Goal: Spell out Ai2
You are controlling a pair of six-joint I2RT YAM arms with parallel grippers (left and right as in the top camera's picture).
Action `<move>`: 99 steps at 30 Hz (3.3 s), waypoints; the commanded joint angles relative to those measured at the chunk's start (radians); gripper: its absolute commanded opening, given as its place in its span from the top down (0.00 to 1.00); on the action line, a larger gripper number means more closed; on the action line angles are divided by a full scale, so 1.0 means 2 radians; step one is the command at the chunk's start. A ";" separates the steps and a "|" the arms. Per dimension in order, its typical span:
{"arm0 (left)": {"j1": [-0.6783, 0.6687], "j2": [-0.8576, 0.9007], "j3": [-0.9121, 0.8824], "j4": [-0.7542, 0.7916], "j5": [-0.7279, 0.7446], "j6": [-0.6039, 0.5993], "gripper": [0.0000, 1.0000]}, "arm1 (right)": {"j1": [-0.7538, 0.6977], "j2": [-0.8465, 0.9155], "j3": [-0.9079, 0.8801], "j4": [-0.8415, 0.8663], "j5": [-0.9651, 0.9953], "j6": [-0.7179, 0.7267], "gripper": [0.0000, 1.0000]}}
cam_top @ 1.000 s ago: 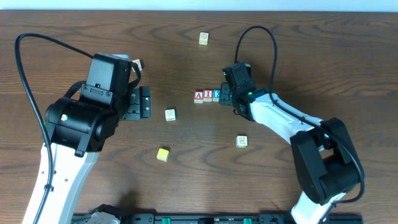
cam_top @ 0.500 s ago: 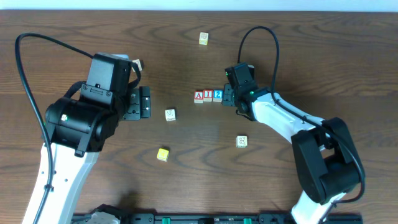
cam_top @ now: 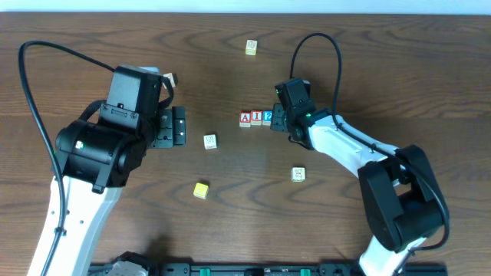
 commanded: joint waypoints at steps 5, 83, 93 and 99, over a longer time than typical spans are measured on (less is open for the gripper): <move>0.000 0.001 0.002 0.000 0.000 -0.008 0.04 | 0.004 -0.004 -0.001 0.001 0.000 0.004 0.46; -0.051 -0.500 -0.637 0.525 -0.105 0.048 0.05 | -0.040 -0.826 -0.452 -0.007 -0.011 -0.157 0.01; -0.009 -0.496 -0.743 0.564 -0.113 -0.020 0.05 | -0.040 -0.813 -0.552 0.109 0.031 -0.140 0.01; -0.009 -0.496 -0.743 0.563 -0.129 -0.021 0.05 | -0.040 -0.789 -0.552 0.109 0.031 -0.145 0.01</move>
